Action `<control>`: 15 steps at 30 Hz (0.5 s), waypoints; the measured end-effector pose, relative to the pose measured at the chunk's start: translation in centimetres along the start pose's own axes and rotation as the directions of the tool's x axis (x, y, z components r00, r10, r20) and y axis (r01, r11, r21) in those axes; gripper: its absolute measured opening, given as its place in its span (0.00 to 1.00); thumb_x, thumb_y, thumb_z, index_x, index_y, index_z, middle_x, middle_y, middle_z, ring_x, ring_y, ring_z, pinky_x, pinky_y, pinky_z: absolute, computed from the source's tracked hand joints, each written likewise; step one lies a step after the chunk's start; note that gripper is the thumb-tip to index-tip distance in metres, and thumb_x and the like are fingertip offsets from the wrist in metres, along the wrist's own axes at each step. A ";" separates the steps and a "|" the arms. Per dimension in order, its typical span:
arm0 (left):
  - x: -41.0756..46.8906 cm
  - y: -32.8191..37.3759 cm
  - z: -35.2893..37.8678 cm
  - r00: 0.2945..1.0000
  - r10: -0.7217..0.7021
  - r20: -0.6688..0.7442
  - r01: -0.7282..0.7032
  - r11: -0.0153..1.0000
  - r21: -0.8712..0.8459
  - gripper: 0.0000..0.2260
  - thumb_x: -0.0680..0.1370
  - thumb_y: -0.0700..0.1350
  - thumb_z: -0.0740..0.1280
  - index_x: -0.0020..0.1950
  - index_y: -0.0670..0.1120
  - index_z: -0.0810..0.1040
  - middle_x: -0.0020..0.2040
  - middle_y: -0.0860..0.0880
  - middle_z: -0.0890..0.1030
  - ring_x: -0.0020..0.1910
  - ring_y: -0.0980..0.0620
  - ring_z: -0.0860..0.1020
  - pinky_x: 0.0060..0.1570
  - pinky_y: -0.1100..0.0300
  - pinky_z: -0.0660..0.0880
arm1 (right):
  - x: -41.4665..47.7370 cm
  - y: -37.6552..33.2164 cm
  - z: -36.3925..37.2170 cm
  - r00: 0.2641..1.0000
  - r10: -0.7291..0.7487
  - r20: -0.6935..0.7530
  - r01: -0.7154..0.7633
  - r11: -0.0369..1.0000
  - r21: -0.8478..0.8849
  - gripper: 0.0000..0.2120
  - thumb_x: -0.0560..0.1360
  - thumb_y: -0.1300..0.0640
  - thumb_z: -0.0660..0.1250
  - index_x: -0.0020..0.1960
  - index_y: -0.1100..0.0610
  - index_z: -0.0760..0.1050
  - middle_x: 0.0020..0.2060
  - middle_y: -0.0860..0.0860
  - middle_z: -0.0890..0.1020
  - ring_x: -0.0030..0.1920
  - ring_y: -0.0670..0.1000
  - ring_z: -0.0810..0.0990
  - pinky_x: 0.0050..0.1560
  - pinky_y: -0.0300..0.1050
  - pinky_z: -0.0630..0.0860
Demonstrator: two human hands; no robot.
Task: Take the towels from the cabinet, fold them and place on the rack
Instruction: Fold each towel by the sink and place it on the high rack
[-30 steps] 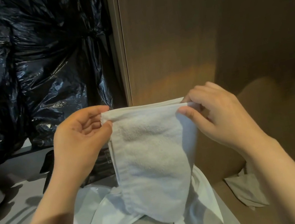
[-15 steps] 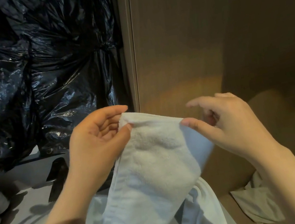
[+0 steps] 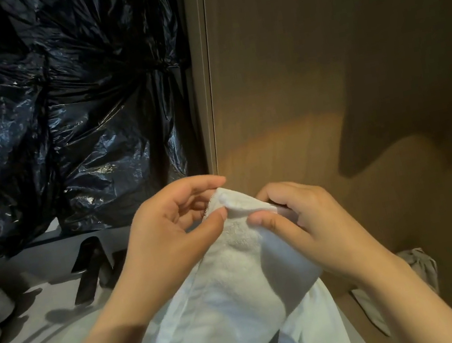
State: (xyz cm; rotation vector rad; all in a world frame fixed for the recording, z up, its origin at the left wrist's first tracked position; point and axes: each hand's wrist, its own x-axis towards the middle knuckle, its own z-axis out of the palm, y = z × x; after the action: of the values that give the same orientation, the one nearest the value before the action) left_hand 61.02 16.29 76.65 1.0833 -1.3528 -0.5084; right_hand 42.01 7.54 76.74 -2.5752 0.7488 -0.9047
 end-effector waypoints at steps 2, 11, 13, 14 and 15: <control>-0.3 -0.6 -0.4 1.000 -0.020 -0.008 0.020 0.996 -0.082 0.15 0.73 0.35 0.72 0.57 0.49 0.82 0.48 0.45 0.84 0.48 0.49 0.83 0.48 0.61 0.80 | 0.1 -0.4 0.2 1.000 -0.013 -0.009 0.013 1.000 -0.006 0.14 0.79 0.37 0.57 0.46 0.45 0.74 0.39 0.42 0.77 0.42 0.47 0.78 0.39 0.49 0.76; -2.7 -5.5 -1.7 0.966 -0.220 0.137 0.224 0.975 -0.011 0.10 0.77 0.52 0.69 0.56 0.52 0.82 0.54 0.49 0.84 0.53 0.49 0.82 0.53 0.50 0.80 | 0.9 -1.6 0.9 1.000 0.002 -0.022 -0.002 1.000 0.029 0.10 0.79 0.39 0.58 0.45 0.42 0.73 0.40 0.39 0.77 0.46 0.46 0.78 0.40 0.38 0.76; -3.2 -6.3 -1.8 0.958 -0.264 0.114 0.258 0.964 0.061 0.10 0.77 0.55 0.69 0.54 0.52 0.82 0.51 0.49 0.84 0.50 0.49 0.82 0.51 0.44 0.79 | 1.1 -1.7 0.9 0.999 0.007 -0.039 -0.004 0.998 0.059 0.12 0.79 0.39 0.58 0.45 0.44 0.74 0.41 0.41 0.78 0.45 0.47 0.79 0.40 0.41 0.76; -3.4 -6.6 -1.8 0.956 -0.276 0.101 0.269 0.960 0.076 0.10 0.77 0.55 0.68 0.53 0.52 0.82 0.50 0.49 0.84 0.49 0.49 0.83 0.50 0.43 0.79 | 1.1 -1.8 0.9 0.999 0.010 -0.051 -0.007 0.997 0.075 0.13 0.79 0.39 0.58 0.45 0.45 0.75 0.41 0.42 0.78 0.45 0.48 0.79 0.40 0.43 0.76; -3.6 -6.8 -1.8 0.954 -0.285 0.093 0.277 0.957 0.083 0.12 0.76 0.56 0.67 0.52 0.51 0.82 0.49 0.49 0.84 0.48 0.49 0.82 0.49 0.42 0.79 | 1.2 -1.8 0.8 0.998 0.015 -0.066 -0.008 0.996 0.092 0.13 0.79 0.40 0.58 0.45 0.46 0.75 0.41 0.42 0.78 0.45 0.49 0.79 0.40 0.44 0.76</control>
State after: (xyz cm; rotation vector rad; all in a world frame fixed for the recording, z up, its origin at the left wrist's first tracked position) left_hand 63.83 16.70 69.31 1.3319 -1.3204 -0.7404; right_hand 44.04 8.46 77.50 -2.4696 0.7219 -1.0013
